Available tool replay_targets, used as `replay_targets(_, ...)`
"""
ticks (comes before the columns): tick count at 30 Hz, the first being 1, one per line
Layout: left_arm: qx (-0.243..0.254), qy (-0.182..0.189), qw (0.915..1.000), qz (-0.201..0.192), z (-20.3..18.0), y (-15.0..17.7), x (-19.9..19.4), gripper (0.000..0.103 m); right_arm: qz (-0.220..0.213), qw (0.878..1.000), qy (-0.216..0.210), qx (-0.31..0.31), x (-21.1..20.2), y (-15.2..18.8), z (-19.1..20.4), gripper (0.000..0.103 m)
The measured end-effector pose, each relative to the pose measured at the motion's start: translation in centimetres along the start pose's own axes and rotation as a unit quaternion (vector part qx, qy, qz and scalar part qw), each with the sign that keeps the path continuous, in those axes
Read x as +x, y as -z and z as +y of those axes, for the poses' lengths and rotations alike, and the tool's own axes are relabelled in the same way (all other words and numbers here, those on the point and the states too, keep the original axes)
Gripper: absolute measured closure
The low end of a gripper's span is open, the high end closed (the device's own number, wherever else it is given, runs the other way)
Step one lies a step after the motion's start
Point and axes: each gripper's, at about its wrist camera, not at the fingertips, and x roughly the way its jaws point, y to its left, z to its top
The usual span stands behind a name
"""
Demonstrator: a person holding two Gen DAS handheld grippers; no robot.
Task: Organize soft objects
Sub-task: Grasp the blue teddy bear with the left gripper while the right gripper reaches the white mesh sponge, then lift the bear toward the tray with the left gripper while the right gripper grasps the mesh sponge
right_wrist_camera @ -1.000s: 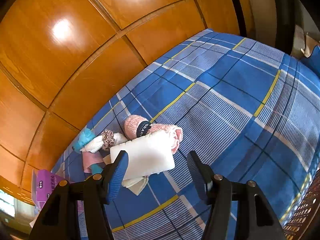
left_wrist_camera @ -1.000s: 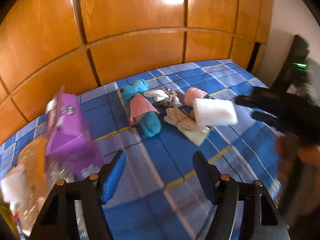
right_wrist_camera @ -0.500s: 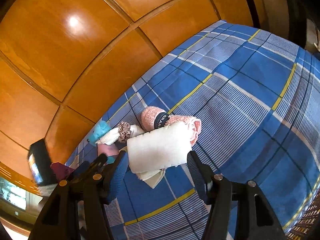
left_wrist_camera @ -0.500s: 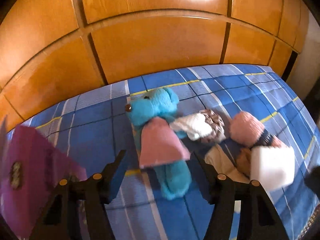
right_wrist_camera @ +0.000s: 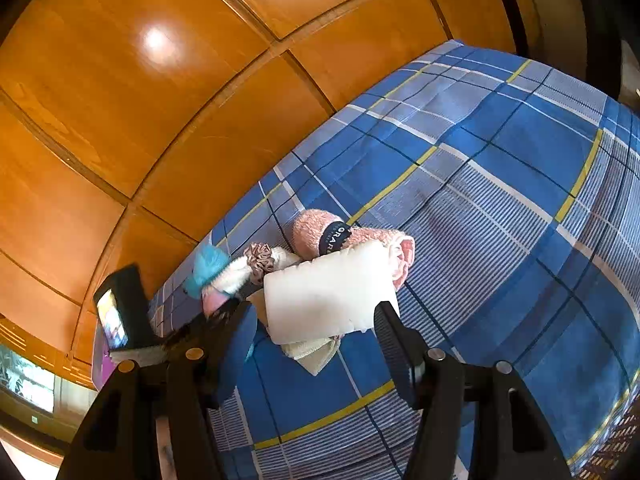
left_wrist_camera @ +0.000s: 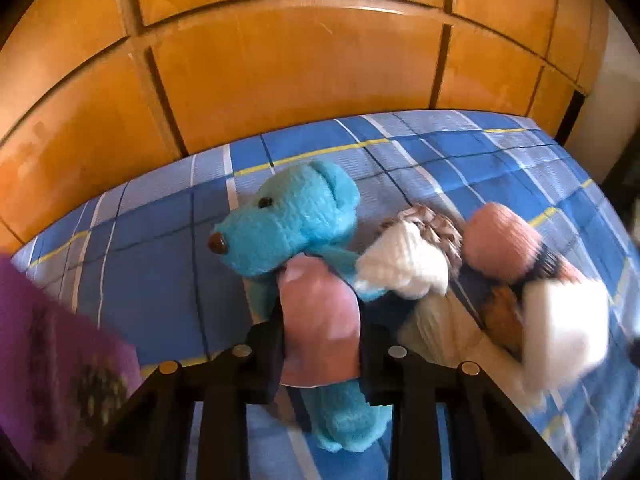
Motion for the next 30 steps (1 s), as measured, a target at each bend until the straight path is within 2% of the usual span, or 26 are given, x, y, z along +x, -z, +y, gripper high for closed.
replay_targets(4, 0.004, 0.013, 0.9999, 0.008, 0.0, 3.2, -2.5, 0.074, 0.004, 1.000, 0.001, -0.001, 0.1, 0.0, 0.0, 0.041)
replay_targets(10, 0.016, 0.017, 0.9997, 0.004, -0.2, 9.9, -7.2, 0.074, 0.012, 1.000, -0.002, -0.014, 0.2, 0.2, 0.5, 0.041)
replay_targets(16, 0.009, 0.026, 0.9996, 0.007, 2.2, 15.2, -10.3, 0.074, 0.020, 0.996, -0.009, -0.088, 0.7, 1.0, 3.5, 0.041)
replay_targets(22, -0.013, 0.049, 0.9987, 0.010, 3.8, 16.7, -10.0, 0.074, 0.048, 0.988, -0.002, -0.149, 3.6, -0.6, 8.2, 0.042)
replay_targets(30, -0.010, 0.053, 0.9984, -0.017, 3.7, 18.0, -10.3, 0.073, 0.126, 0.977, 0.063, -0.162, 13.0, -3.6, 11.8, 0.041)
